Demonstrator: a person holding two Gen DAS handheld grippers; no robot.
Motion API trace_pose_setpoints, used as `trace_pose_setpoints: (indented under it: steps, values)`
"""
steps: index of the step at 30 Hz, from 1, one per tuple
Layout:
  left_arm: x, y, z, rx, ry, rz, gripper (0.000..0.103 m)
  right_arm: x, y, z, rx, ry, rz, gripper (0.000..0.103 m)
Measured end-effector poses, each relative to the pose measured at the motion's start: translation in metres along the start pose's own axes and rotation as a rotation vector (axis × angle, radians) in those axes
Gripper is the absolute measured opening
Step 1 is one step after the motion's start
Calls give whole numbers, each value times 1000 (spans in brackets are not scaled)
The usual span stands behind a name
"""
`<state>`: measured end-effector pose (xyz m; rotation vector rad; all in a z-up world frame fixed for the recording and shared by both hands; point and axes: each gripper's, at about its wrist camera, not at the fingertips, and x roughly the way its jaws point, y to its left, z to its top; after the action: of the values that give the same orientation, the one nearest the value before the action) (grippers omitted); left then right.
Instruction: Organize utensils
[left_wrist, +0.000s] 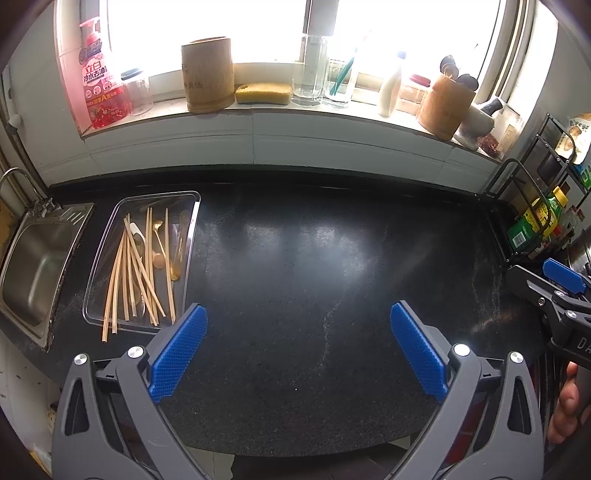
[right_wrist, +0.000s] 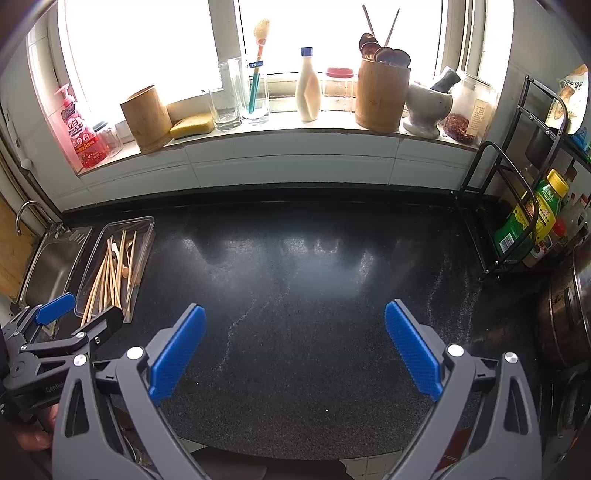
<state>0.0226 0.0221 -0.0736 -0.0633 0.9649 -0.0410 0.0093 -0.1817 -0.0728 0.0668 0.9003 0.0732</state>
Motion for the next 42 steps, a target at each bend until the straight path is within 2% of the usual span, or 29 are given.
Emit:
trace_pose_setpoints:
  steps: [42]
  values:
    - [-1,-6,0,5,0,-6,97,-1,-3,0,10,-1,4,94]
